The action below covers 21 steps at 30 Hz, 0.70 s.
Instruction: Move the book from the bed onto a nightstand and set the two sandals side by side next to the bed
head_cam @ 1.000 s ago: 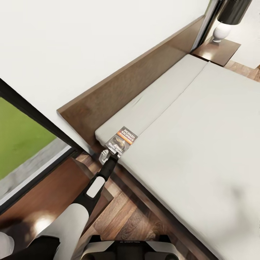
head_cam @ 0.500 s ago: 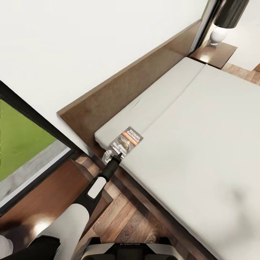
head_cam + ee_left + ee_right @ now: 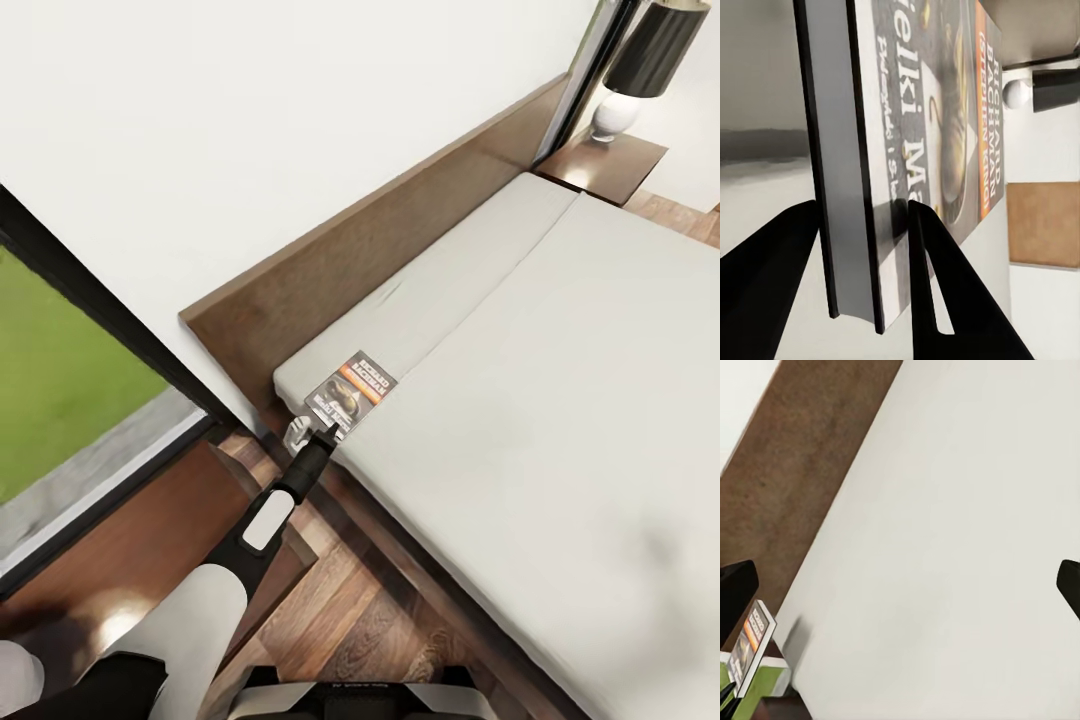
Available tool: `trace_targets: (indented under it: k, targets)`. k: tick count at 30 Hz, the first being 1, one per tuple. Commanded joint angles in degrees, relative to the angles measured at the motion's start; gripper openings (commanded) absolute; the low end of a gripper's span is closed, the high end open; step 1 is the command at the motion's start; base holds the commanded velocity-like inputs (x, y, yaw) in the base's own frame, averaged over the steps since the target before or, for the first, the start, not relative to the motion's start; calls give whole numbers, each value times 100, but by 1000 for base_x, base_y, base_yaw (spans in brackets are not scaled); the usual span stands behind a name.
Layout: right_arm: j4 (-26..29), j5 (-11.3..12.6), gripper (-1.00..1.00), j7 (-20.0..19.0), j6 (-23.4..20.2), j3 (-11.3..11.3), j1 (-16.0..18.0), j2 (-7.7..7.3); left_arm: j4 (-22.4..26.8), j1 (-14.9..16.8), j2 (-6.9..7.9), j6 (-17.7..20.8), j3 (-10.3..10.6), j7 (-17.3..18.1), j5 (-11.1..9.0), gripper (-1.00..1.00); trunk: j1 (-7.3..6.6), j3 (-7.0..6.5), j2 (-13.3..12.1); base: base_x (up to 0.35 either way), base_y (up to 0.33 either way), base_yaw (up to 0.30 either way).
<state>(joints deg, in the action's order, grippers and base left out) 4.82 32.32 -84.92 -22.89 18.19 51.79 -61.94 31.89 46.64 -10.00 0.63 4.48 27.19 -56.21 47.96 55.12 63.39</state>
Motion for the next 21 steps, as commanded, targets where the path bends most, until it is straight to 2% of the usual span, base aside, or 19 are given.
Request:
trace_targets:
  k: [1, 8, 21]
  targets:
    - [-8, 11, 100, -18, -60, -8, 7, -2, -8, 3, 0, 7, 9, 17, -48, -100, 0, -6, 3, -87, 0, 83]
    - [-8, 11, 100, -16, -66, -8, 7, -2, -16, 3, 0, 7, 9, 18, -48, -100, 0, -48, 3, -183, 0, 39]
    - [-8, 11, 100, -38, -75, -8, 7, -2, -19, 3, 0, 7, 9, 15, -55, -100, 0, -50, 3, -8, 0, 1]
